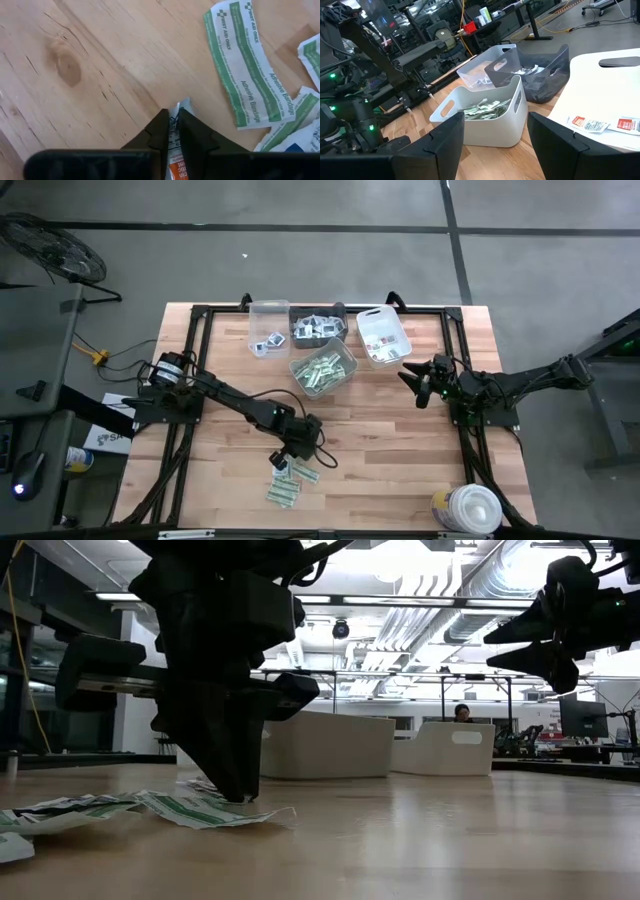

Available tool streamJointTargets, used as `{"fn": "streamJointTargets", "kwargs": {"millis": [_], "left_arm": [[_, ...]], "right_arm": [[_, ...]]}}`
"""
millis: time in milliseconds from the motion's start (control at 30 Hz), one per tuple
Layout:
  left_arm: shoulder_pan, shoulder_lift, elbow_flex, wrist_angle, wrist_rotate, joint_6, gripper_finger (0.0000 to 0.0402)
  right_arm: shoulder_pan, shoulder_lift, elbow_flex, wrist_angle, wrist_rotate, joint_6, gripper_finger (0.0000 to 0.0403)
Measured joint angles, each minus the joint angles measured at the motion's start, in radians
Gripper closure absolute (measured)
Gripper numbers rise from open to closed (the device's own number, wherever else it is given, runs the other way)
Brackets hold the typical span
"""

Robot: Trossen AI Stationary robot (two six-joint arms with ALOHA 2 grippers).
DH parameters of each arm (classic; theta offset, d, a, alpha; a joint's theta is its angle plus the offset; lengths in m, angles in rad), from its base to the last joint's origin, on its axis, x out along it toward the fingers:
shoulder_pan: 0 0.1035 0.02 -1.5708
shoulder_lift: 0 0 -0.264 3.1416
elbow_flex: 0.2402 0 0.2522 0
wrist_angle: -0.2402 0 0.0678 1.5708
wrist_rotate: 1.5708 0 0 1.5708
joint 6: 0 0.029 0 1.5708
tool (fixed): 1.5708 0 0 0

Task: Pick & Place First Aid Supplies
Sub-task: Put the ointment pack into the white bin

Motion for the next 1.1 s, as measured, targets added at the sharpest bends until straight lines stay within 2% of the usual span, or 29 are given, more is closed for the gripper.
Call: {"fn": "streamJointTargets", "kwargs": {"millis": [200, 833, 1100], "left_arm": [[0.000, -0.014, -0.003, 0.004, 0.002, -0.001, 0.0397], [0.000, -0.194, -0.011, -0.035, -0.004, -0.085, 0.0401], [0.001, -0.329, -0.009, -0.013, -0.101, -0.099, 0.0401]], "right_arm": [[0.000, 0.000, 0.000, 0.000, 0.000, 0.000, 0.0192], [0.000, 0.000, 0.000, 0.000, 0.000, 0.000, 0.0192], [0.000, 0.000, 0.000, 0.000, 0.000, 0.000, 0.0192]]}}
